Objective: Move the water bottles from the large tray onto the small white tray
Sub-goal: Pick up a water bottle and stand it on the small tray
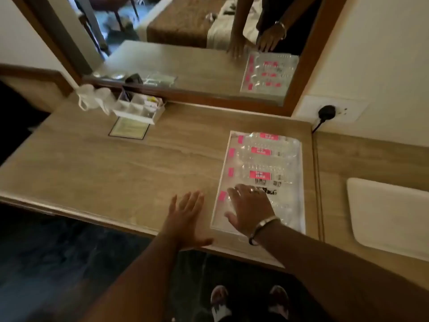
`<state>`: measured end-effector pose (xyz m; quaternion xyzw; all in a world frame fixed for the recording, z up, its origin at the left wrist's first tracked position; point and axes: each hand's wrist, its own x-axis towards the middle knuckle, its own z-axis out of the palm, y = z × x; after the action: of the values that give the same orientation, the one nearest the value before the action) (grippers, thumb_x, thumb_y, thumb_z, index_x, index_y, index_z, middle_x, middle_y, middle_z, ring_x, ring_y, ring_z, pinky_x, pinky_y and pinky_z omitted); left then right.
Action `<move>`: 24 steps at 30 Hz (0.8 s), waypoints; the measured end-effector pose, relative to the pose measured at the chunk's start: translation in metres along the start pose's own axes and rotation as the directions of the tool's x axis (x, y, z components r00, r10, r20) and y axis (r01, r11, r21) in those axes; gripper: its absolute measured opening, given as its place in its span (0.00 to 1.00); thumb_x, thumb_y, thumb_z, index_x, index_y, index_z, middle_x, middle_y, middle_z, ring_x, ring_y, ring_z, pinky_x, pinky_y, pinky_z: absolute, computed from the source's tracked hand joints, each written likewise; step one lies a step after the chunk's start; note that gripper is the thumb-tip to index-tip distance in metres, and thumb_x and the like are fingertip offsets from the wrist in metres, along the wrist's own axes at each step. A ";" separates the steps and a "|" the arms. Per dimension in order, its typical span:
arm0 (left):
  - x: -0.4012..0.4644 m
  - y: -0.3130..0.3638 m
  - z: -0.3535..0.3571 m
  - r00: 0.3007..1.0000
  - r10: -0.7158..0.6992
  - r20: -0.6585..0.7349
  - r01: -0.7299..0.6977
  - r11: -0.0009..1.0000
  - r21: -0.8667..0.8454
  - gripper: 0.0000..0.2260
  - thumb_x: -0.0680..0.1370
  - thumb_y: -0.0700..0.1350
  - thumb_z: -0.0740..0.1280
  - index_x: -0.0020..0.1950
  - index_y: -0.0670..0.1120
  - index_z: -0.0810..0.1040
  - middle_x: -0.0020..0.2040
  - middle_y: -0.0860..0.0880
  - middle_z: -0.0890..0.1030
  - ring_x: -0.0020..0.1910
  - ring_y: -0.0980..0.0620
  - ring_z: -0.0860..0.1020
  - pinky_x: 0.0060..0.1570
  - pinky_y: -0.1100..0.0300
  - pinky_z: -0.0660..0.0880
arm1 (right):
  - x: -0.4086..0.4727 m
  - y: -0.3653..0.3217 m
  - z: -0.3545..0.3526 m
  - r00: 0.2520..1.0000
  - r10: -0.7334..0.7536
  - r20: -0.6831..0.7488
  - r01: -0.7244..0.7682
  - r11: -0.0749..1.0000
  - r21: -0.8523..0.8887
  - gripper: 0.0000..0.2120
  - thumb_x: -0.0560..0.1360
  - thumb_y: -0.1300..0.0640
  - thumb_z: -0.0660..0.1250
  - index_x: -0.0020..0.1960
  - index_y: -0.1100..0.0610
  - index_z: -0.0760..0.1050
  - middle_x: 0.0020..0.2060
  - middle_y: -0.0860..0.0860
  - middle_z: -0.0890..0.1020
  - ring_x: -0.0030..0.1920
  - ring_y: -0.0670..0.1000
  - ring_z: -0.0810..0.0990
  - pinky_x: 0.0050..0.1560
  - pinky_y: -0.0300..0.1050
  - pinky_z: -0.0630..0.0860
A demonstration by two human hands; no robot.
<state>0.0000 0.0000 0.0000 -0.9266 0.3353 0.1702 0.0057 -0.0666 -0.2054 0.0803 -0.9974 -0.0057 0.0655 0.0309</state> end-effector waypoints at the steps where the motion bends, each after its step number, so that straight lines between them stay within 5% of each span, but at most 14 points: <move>1: 0.007 -0.001 0.006 1.000 0.010 -0.003 -0.010 1.000 -0.022 0.60 0.63 0.82 0.56 0.78 0.48 0.32 0.81 0.46 0.37 0.77 0.46 0.34 0.70 0.40 0.26 | 0.013 -0.002 0.004 1.000 -0.002 0.008 0.003 1.000 -0.020 0.25 0.71 0.41 0.66 0.61 0.55 0.69 0.55 0.56 0.77 0.52 0.58 0.76 0.50 0.54 0.73; 4: 0.027 -0.002 0.016 0.999 0.029 -0.023 -0.029 0.999 -0.015 0.62 0.62 0.83 0.57 0.77 0.46 0.31 0.78 0.45 0.33 0.76 0.44 0.31 0.69 0.34 0.28 | 0.043 -0.006 0.015 0.999 0.012 0.050 -0.005 0.992 -0.127 0.22 0.71 0.41 0.65 0.56 0.57 0.73 0.50 0.56 0.78 0.49 0.58 0.76 0.47 0.53 0.70; 6: 0.033 -0.004 0.028 0.995 0.069 -0.078 -0.071 0.997 -0.027 0.61 0.62 0.82 0.57 0.80 0.44 0.41 0.80 0.42 0.41 0.77 0.43 0.35 0.68 0.31 0.32 | 0.053 -0.008 0.029 0.996 0.041 0.080 -0.028 0.988 -0.154 0.20 0.72 0.43 0.64 0.54 0.58 0.74 0.48 0.56 0.78 0.48 0.58 0.76 0.46 0.52 0.69; 12: 0.032 -0.005 0.034 0.994 0.094 -0.063 -0.098 0.993 -0.067 0.58 0.62 0.80 0.58 0.80 0.44 0.48 0.81 0.41 0.48 0.78 0.44 0.39 0.71 0.27 0.41 | 0.055 -0.003 0.034 0.997 0.051 0.050 -0.049 0.998 -0.043 0.18 0.74 0.43 0.61 0.53 0.55 0.76 0.47 0.55 0.78 0.47 0.58 0.77 0.46 0.51 0.70; 17: 0.027 -0.003 0.024 0.997 0.066 -0.038 -0.069 0.996 -0.057 0.59 0.63 0.82 0.54 0.80 0.45 0.43 0.81 0.43 0.41 0.77 0.44 0.36 0.71 0.28 0.37 | 0.025 0.026 -0.014 0.997 0.079 0.008 -0.079 0.972 0.222 0.21 0.69 0.40 0.70 0.52 0.56 0.78 0.52 0.54 0.73 0.50 0.55 0.72 0.49 0.50 0.73; 24: 0.023 -0.004 0.019 0.997 0.077 0.002 -0.077 0.997 -0.023 0.59 0.65 0.79 0.61 0.80 0.46 0.38 0.80 0.44 0.37 0.77 0.43 0.34 0.72 0.30 0.37 | -0.021 0.084 -0.066 0.933 0.353 -0.069 -0.263 0.800 0.540 0.14 0.75 0.50 0.68 0.52 0.59 0.76 0.48 0.55 0.75 0.47 0.51 0.71 0.45 0.39 0.62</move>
<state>0.0126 -0.0086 -0.0260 -0.9128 0.3686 0.1755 -0.0112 -0.0781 -0.2936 0.1435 -0.9404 0.1774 -0.0146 0.2897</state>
